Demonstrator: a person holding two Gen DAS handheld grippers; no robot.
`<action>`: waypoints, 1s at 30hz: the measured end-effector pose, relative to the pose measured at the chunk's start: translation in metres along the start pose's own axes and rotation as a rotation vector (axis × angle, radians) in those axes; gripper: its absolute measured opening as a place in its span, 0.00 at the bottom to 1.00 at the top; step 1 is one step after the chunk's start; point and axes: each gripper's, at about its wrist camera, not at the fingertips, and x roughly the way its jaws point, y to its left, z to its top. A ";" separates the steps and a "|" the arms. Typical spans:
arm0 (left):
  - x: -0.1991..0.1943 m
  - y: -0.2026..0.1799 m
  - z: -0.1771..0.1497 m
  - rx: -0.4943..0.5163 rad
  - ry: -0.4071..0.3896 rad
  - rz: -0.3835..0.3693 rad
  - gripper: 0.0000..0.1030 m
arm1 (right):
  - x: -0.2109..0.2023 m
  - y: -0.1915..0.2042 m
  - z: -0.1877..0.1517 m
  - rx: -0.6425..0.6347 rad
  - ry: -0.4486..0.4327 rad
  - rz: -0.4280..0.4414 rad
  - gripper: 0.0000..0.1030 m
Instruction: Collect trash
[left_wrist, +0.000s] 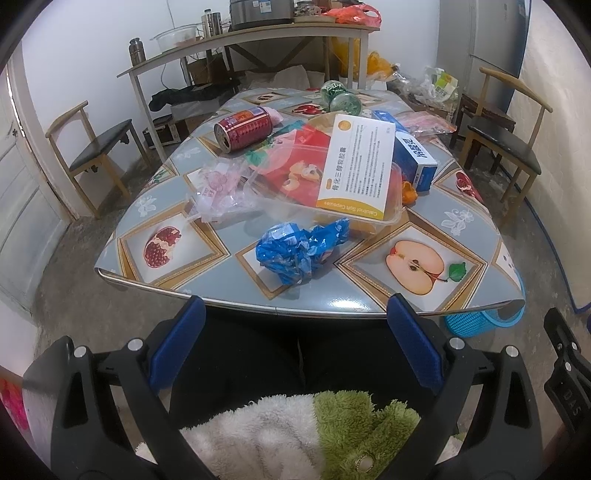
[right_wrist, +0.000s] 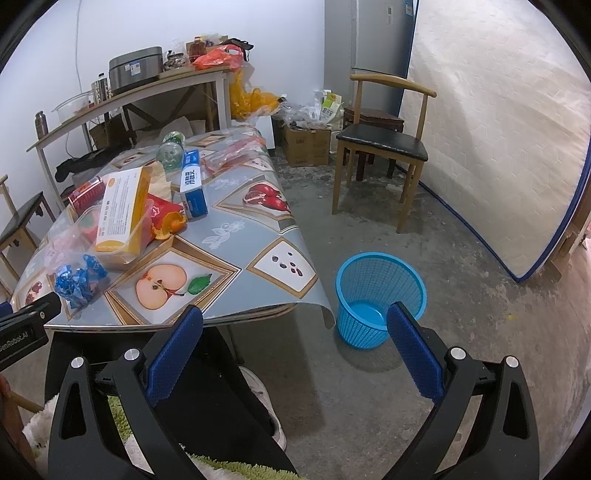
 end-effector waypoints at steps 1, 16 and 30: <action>0.000 -0.001 0.000 -0.001 -0.001 0.001 0.92 | 0.000 0.000 0.000 0.000 0.000 0.000 0.94; 0.001 -0.001 -0.001 -0.002 0.001 0.000 0.92 | 0.001 0.001 -0.002 0.003 0.004 0.003 0.94; 0.005 0.000 -0.005 0.002 0.005 0.002 0.92 | 0.002 0.001 -0.003 0.005 0.008 0.006 0.94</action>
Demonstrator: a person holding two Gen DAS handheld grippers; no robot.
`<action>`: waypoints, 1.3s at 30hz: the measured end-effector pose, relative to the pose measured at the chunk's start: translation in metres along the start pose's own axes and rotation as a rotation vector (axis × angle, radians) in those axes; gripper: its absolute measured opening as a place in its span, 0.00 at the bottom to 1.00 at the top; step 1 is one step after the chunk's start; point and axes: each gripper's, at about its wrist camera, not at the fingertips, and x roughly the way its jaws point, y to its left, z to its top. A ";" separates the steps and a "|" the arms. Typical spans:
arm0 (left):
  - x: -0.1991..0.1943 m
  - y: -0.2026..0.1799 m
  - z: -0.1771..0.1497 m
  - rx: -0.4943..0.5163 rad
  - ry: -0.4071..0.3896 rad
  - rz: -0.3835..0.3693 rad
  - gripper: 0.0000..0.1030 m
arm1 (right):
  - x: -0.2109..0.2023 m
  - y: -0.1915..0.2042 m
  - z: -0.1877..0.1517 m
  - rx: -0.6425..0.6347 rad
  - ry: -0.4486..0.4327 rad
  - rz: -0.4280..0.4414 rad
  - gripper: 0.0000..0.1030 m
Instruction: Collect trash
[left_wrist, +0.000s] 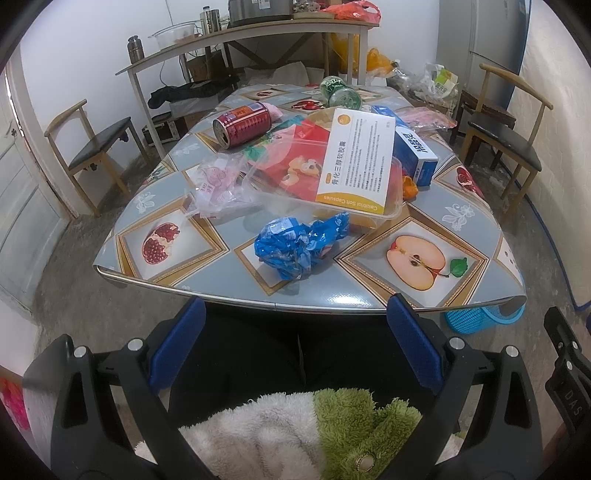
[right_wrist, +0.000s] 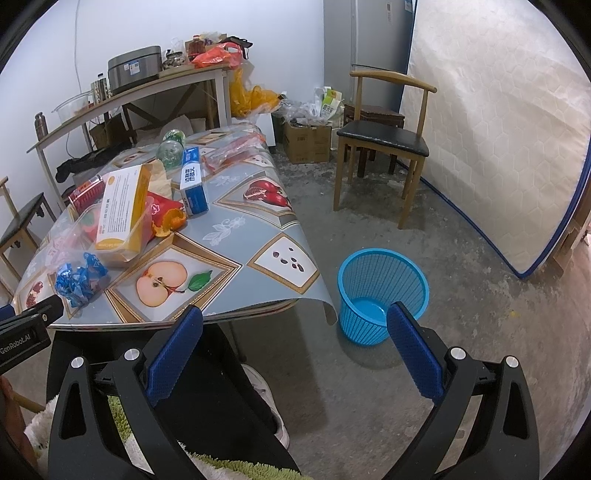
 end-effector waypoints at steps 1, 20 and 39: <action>0.000 0.000 0.001 0.000 0.001 -0.001 0.92 | 0.000 0.000 0.000 -0.001 0.001 -0.001 0.94; 0.009 0.000 -0.009 0.000 0.022 -0.001 0.92 | 0.001 0.001 -0.002 0.003 0.006 0.003 0.94; 0.029 0.018 0.008 -0.022 0.072 -0.017 0.92 | 0.016 0.016 0.012 -0.022 0.019 -0.051 0.94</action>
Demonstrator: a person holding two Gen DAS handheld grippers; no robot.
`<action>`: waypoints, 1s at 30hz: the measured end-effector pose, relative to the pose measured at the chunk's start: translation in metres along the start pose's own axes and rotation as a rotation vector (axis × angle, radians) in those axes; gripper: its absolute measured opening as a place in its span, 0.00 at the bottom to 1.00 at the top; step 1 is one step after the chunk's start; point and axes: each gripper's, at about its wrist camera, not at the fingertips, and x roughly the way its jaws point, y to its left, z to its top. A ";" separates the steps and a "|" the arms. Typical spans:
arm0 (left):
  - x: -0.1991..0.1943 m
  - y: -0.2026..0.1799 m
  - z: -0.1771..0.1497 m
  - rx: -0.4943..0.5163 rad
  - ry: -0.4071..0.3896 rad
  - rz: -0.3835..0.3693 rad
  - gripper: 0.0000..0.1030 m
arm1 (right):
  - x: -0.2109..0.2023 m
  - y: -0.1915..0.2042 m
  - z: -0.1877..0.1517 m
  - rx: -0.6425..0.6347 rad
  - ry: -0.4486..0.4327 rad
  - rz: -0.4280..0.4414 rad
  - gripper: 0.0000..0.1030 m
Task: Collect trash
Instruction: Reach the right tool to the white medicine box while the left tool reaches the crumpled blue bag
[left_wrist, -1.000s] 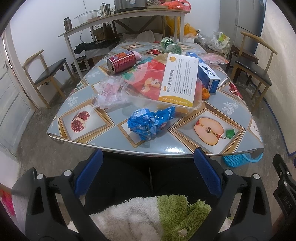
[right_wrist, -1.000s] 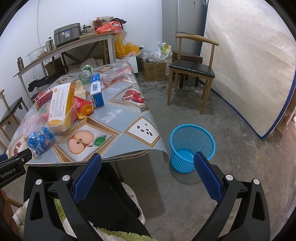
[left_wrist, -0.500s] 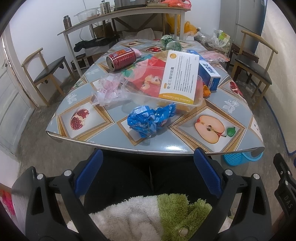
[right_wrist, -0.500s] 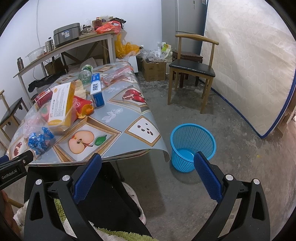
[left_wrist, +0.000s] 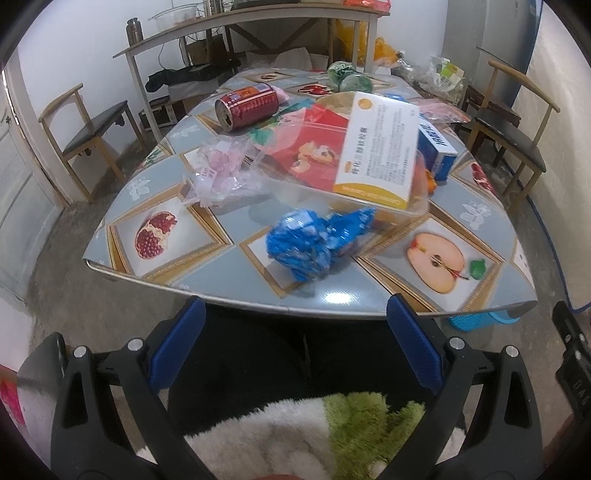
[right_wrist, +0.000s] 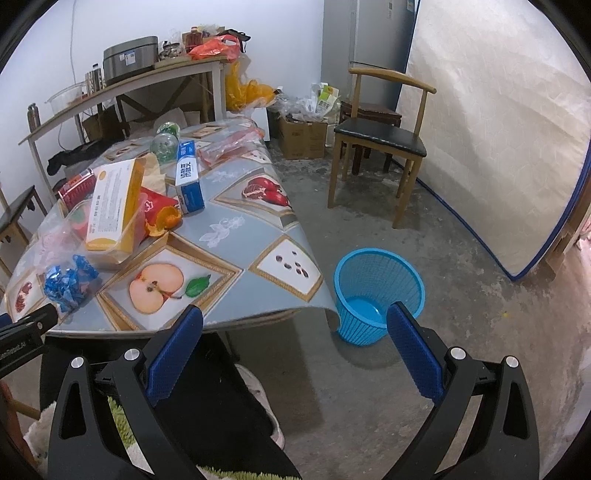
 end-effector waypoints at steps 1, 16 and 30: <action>0.002 0.003 0.002 -0.001 -0.003 0.005 0.92 | 0.002 0.002 0.003 -0.004 -0.005 -0.006 0.94; 0.027 0.085 0.045 0.025 -0.075 -0.177 0.92 | 0.029 0.067 0.058 -0.051 -0.157 0.171 0.94; 0.072 0.041 0.049 0.264 0.001 -0.462 0.92 | 0.079 0.129 0.114 -0.039 0.095 0.535 0.94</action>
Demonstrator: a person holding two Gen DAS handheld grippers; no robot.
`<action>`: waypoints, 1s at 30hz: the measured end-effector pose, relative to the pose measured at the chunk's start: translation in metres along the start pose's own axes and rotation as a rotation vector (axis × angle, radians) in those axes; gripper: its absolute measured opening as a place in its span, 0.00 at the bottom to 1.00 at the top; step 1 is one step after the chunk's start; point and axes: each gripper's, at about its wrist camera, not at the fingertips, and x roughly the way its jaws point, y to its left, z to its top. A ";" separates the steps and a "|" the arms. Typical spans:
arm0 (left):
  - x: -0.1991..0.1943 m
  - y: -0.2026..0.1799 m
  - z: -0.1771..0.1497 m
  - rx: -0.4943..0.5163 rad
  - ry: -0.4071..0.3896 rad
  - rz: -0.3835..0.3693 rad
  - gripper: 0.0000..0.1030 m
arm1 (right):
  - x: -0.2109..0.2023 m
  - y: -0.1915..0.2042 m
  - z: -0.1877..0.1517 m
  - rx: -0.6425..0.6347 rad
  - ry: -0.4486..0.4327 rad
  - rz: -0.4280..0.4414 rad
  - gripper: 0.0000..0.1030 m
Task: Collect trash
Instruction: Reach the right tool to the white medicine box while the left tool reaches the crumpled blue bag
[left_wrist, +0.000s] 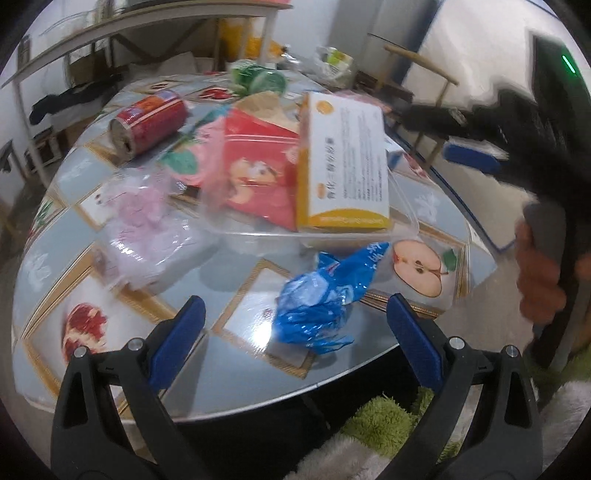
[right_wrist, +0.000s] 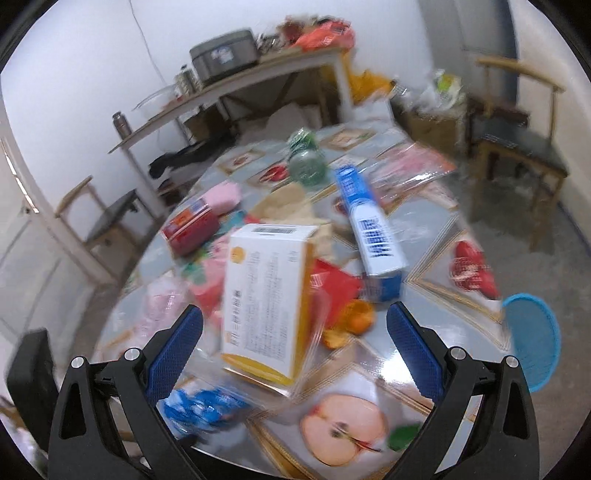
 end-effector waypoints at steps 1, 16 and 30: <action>0.002 -0.001 -0.001 0.010 0.006 0.004 0.88 | 0.007 0.001 0.004 0.002 0.021 0.007 0.94; 0.015 -0.004 -0.007 0.066 0.062 0.041 0.37 | 0.088 0.035 0.029 -0.072 0.136 -0.079 0.94; 0.000 0.000 -0.004 0.020 0.027 0.054 0.28 | 0.066 0.027 0.036 -0.030 0.066 -0.010 0.69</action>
